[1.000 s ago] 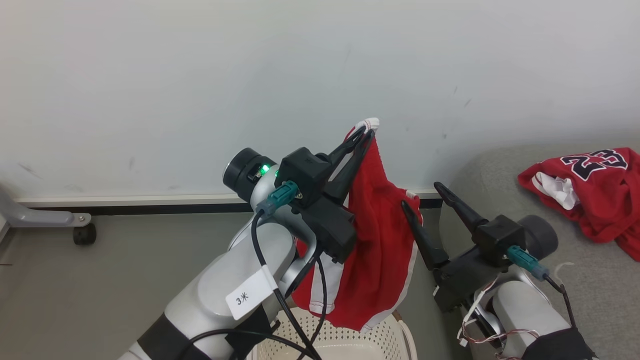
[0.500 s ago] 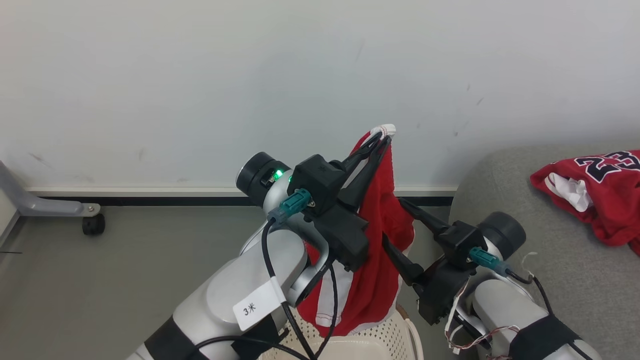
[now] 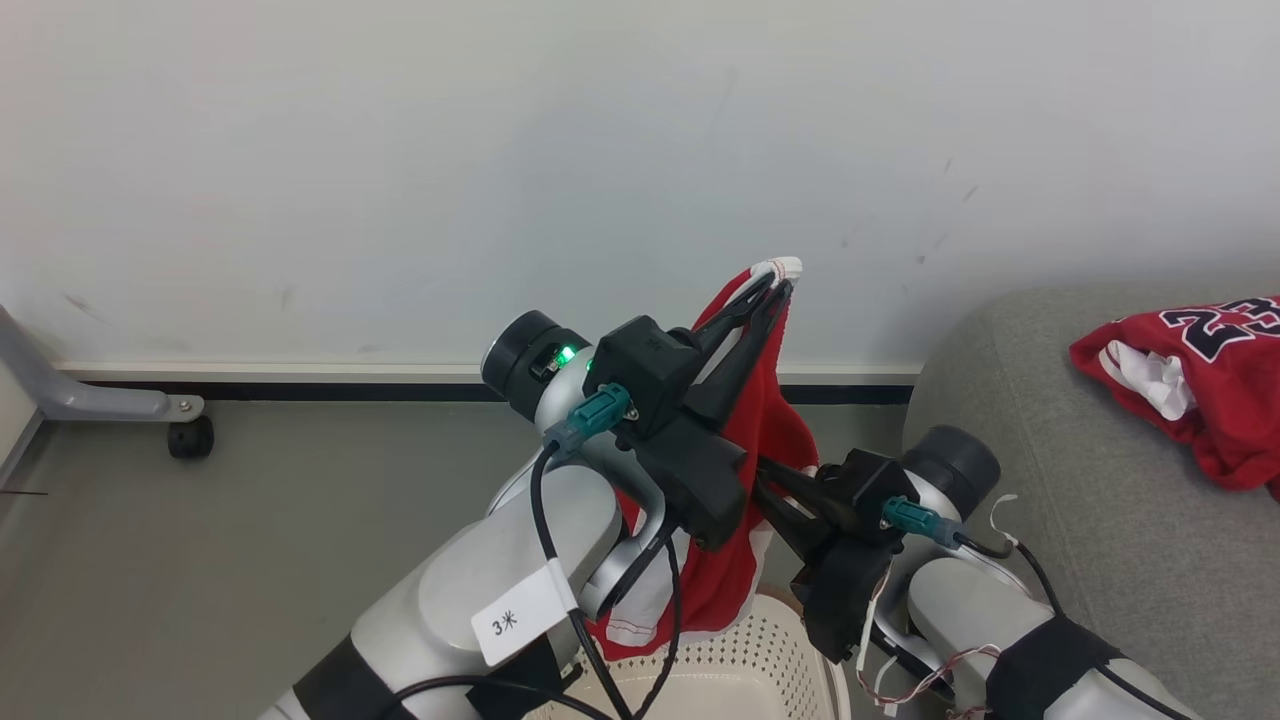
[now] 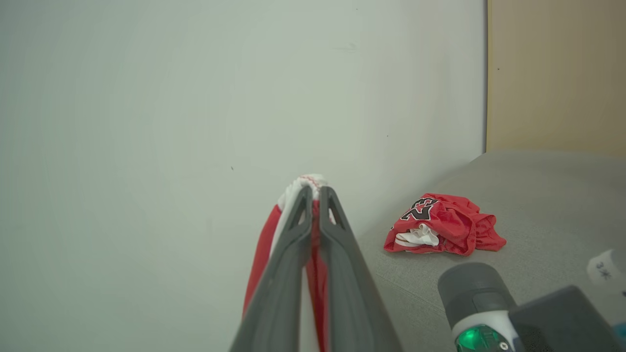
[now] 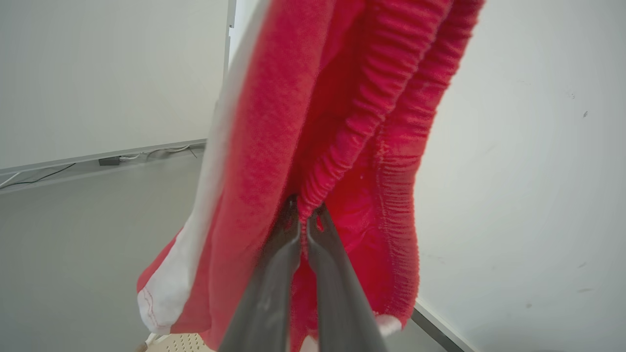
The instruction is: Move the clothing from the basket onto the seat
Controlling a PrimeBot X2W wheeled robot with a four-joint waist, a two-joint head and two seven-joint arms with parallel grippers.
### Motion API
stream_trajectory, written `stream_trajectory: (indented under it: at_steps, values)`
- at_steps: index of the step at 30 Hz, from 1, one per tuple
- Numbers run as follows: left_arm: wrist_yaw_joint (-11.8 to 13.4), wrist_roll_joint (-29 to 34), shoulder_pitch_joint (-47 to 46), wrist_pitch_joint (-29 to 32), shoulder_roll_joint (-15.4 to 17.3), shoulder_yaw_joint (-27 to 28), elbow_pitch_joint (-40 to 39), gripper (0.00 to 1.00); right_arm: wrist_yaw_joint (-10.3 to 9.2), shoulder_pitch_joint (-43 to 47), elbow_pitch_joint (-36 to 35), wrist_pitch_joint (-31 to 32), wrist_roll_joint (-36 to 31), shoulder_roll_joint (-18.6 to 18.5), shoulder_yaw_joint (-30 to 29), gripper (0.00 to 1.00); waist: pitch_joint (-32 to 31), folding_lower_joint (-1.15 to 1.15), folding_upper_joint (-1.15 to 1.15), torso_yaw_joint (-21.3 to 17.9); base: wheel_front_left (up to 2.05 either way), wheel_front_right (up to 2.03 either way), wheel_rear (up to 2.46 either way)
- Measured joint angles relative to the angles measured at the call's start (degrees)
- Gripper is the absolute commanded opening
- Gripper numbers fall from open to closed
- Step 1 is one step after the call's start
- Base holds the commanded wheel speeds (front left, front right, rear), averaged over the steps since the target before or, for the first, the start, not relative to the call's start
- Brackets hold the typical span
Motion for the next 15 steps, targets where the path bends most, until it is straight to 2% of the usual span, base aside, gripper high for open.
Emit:
stream_trajectory:
  at_steps: [9, 10, 13, 14, 15]
  values:
    - [1.07, -0.75, 1.9, -0.03, 1.43, 1.96, 1.67, 0.0, 0.0, -2.33, 0.36, 0.0, 4.08, -1.07, 0.2, 0.0, -0.28, 0.0, 0.0, -1.39, 0.0, 0.0, 0.0]
    - [1.07, -1.1, 2.55, -0.07, 1.59, 2.22, 1.76, 0.11, 0.0, -2.54, 0.33, 0.0, 4.42, -1.42, -0.13, 0.0, -0.34, 0.0, 0.0, -1.7, 0.0, 0.0, 0.0]
    - [1.42, -2.41, 4.35, -0.08, 2.25, 2.75, 2.0, 0.86, 0.0, -3.31, 0.03, 0.0, 5.21, -2.77, -1.43, 0.0, -0.54, 0.0, 0.0, -2.79, 0.0, 0.0, 0.0]
    - [1.59, -2.69, 4.91, -0.09, 2.42, 3.03, 2.02, 1.0, 0.0, -3.54, -0.08, 0.0, 5.53, -3.25, -1.87, 0.0, -0.61, 0.0, 0.0, -3.22, 0.0, 0.0, 0.0]
    - [1.6, -2.82, 5.39, -0.09, 2.6, 3.19, 2.02, 1.0, 0.0, -3.75, -0.16, 0.0, 5.72, -3.79, -2.18, 0.0, -0.69, 0.0, 0.0, -3.65, 0.0, 0.0, 0.0]
